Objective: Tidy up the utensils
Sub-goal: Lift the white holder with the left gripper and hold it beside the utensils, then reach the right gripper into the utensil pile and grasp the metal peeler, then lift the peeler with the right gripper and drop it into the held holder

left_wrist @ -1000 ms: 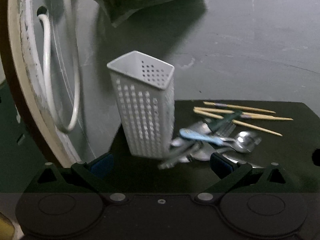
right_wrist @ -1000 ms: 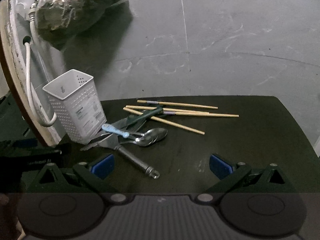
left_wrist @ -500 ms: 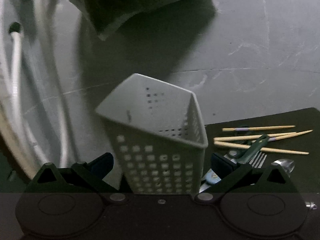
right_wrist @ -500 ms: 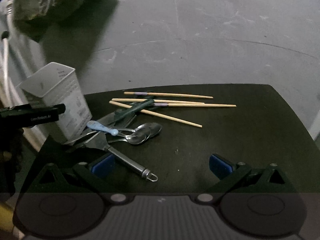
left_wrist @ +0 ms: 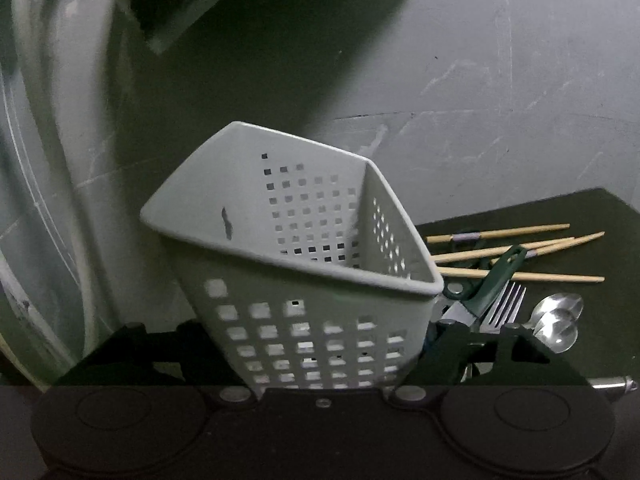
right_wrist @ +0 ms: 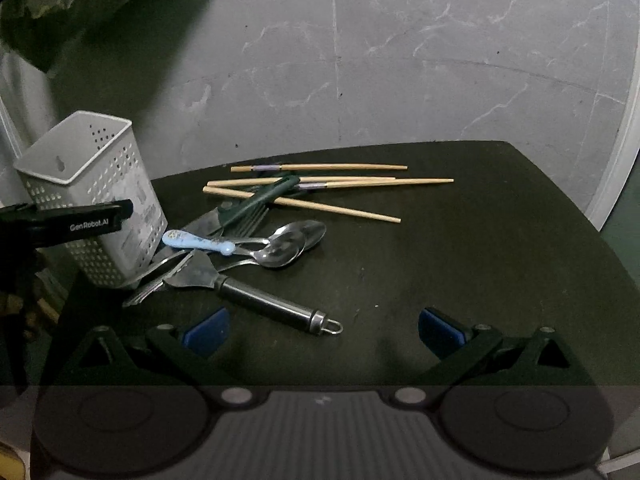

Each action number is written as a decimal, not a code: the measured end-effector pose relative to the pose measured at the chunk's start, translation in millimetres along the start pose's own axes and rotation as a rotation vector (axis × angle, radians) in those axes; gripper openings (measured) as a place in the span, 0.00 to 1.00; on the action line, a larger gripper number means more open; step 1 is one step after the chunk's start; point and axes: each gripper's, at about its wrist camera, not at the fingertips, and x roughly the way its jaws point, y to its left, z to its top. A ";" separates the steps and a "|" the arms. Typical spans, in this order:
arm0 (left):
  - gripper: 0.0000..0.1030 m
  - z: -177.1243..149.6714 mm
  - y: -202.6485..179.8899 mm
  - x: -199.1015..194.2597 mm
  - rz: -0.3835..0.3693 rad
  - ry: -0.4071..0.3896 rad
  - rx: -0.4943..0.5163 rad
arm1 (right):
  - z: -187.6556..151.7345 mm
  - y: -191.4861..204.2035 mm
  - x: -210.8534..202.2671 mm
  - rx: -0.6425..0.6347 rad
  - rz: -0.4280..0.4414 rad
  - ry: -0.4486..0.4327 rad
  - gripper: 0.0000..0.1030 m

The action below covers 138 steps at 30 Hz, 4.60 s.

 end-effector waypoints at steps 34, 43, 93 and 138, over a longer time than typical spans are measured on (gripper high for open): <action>0.75 -43.5 24.8 -68.8 -0.163 0.026 0.101 | 16.6 50.2 77.7 -0.590 0.234 0.074 0.85; 0.75 -53.5 19.4 -87.4 -0.170 0.043 0.098 | 17.0 47.2 86.1 -0.651 0.276 0.118 0.75; 0.75 -60.2 15.0 -101.0 -0.170 0.046 0.098 | 43.7 56.5 116.1 -0.696 0.444 0.273 0.21; 0.75 -58.6 12.6 -96.8 -0.183 0.046 0.108 | 26.2 -17.8 72.8 -0.303 0.557 0.397 0.19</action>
